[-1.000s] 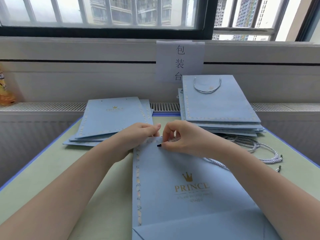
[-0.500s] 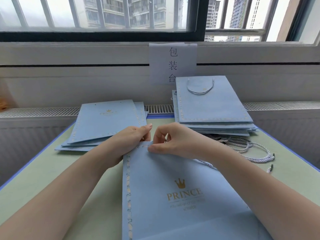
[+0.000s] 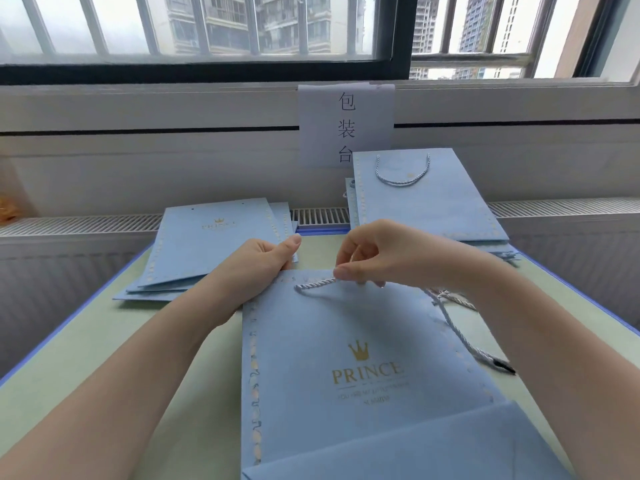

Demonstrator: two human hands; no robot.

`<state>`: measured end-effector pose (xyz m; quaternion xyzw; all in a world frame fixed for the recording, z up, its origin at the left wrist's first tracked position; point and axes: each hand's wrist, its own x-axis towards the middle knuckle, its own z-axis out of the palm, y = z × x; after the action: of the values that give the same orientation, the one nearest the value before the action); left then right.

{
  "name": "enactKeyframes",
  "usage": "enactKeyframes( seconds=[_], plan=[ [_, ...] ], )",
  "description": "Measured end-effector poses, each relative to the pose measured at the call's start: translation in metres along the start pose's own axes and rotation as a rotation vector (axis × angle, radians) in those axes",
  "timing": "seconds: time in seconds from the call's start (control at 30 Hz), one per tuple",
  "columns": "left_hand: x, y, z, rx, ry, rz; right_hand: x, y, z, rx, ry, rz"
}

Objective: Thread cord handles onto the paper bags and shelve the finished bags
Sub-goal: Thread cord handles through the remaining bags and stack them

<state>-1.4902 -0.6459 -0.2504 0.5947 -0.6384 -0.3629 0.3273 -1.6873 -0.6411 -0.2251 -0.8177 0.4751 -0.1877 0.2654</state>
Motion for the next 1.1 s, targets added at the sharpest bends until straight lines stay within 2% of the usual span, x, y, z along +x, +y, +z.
enactKeyframes(
  seconds=[0.07, 0.13, 0.2, 0.27, 0.33, 0.43, 0.5, 0.57, 0.6, 0.67, 0.7, 0.77, 0.9, 1.0, 1.1],
  plan=[
    [0.004, -0.003, -0.003, 0.235, 0.098, 0.089, -0.004, 0.003, -0.010, -0.043, -0.003, 0.036],
    [0.005, -0.006, -0.007, 0.456, 0.176, 0.154, -0.007, 0.005, -0.020, -0.039, 0.070, 0.046],
    [0.007, -0.008, -0.010, 0.565, 0.215, 0.161, -0.007, 0.009, -0.027, 0.086, 0.273, 0.002],
    [0.008, -0.011, -0.011, 0.670, 0.213, 0.129, -0.005, 0.011, -0.031, 0.343, 0.503, -0.079],
    [0.010, -0.014, -0.011, 0.818, 0.173, 0.047, -0.004, 0.012, -0.034, 0.538, 0.634, -0.155],
    [0.007, -0.015, -0.010, 1.025, 0.078, -0.053, -0.004, 0.013, -0.034, 0.581, 0.607, -0.176],
    [0.004, -0.014, -0.005, 1.033, 0.176, 0.022, -0.003, 0.013, -0.030, 0.497, 0.503, -0.161],
    [0.002, -0.012, 0.004, 0.794, 0.378, 0.262, -0.002, 0.011, -0.024, 0.414, 0.411, -0.155],
    [0.002, -0.010, 0.008, 0.585, 0.376, 0.381, -0.001, 0.009, -0.020, 0.376, 0.379, -0.166],
    [-0.001, -0.002, 0.017, 0.123, 0.127, 0.495, 0.001, 0.005, -0.011, 0.329, 0.316, -0.203],
    [-0.004, 0.001, 0.023, -0.019, 0.009, 0.511, 0.002, 0.004, -0.006, 0.312, 0.294, -0.221],
    [-0.007, 0.003, 0.028, -0.132, -0.061, 0.535, 0.005, 0.003, 0.000, 0.253, 0.281, -0.240],
    [-0.004, 0.000, 0.020, -0.264, -0.044, 0.488, 0.005, 0.006, 0.000, 0.162, 0.314, -0.203],
    [-0.001, 0.000, 0.008, -0.429, -0.086, 0.466, 0.007, 0.009, -0.001, -0.126, 0.352, -0.111],
    [-0.002, 0.001, 0.002, -0.587, -0.232, 0.427, 0.008, 0.013, 0.003, -0.299, 0.334, -0.045]
  ],
)
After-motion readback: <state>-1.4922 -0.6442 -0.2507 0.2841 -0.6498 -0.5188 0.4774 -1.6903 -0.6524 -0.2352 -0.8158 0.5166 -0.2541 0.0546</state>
